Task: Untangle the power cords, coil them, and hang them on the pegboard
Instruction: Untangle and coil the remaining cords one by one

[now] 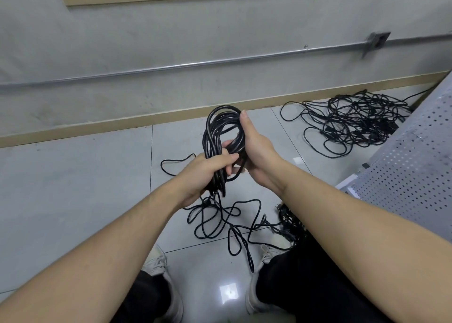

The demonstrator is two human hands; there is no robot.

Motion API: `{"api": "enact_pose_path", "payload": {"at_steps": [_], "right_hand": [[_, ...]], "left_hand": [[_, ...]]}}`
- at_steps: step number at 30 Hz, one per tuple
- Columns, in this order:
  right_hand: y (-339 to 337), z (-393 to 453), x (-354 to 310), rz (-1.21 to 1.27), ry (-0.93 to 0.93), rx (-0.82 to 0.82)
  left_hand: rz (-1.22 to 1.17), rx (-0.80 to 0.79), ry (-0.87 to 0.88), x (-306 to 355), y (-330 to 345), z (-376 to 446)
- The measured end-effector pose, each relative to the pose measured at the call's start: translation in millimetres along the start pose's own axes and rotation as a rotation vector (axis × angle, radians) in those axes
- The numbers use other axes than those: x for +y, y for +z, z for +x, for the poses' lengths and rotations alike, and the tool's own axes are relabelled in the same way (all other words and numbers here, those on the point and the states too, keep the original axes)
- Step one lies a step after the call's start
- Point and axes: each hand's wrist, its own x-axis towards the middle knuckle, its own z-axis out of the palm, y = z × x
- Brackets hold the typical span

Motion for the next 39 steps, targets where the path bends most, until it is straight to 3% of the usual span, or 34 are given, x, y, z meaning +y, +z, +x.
{"api": "enact_pose_path", "payload": {"at_steps": [6, 11, 14, 16, 20, 22, 25, 28, 32, 39], "right_hand": [[-2.4, 4.3, -3.3, -0.081, -0.037, 0.045], [-3.2, 2.6, 2.3, -0.056, 0.018, -0.029], [-4.8, 11.8, 8.5, -0.247, -0.146, 0.063], [-6.0, 16.2, 10.5, -0.317, -0.259, 0.035], [-6.7, 16.0, 4.2, 0.003, -0.120, -0.087], [-9.8, 16.3, 2.6, 0.095, -0.080, -0.133], [-16.7, 13.4, 4.1, 0.036, -0.051, -0.124], [-18.7, 11.3, 5.1, -0.008, -0.166, -0.044], [-14.2, 13.3, 4.7, 0.110, -0.300, 0.042], [-13.8, 24.4, 11.2, 0.097, -0.136, 0.008]], "left_hand": [[-0.072, -0.111, -0.087, 4.7, 0.2, -1.6], [-0.040, -0.086, -0.089, 6.6, -3.3, -5.6], [0.047, -0.003, -0.071, 0.1, -3.6, -6.2], [0.088, 0.011, -0.064, -2.3, -4.7, -5.5], [0.001, 0.041, -0.056, 1.3, -6.1, -2.7], [-0.027, -0.025, -0.106, 2.4, -5.9, -3.2], [-0.032, -0.183, -0.209, -3.3, -3.6, -4.3], [-0.087, -0.232, -0.254, -8.9, -2.8, -5.5], [-0.361, -0.177, -0.267, -13.9, -0.5, -4.8], [-0.395, -0.084, -0.272, -11.9, 11.0, -3.7]]}}
